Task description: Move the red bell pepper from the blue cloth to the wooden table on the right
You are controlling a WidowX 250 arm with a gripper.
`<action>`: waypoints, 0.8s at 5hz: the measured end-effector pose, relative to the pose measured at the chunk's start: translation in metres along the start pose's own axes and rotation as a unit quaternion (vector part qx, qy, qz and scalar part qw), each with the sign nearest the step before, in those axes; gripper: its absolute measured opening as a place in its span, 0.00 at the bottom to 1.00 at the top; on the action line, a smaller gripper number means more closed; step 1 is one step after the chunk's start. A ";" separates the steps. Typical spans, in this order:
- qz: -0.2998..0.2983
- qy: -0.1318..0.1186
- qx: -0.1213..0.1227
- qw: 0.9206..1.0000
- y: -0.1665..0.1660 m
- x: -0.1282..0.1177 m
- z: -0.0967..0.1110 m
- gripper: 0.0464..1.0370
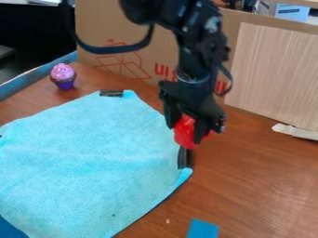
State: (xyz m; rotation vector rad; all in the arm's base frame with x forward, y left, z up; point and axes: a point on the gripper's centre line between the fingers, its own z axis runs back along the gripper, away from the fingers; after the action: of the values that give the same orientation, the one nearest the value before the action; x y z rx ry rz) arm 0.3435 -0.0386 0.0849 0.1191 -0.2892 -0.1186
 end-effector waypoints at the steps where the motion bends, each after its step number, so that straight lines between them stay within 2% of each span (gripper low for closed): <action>1: 0.021 0.007 0.000 1.000 -0.025 0.009 -0.011 0.65; 3: 0.055 0.022 -0.028 0.998 -0.044 0.029 -0.026 0.65; 4: 0.069 0.025 -0.009 0.997 -0.050 0.036 -0.032 0.72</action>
State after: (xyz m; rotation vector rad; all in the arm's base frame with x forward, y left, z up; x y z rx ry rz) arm 0.3820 -0.0895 0.0574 0.0841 -0.2463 0.0188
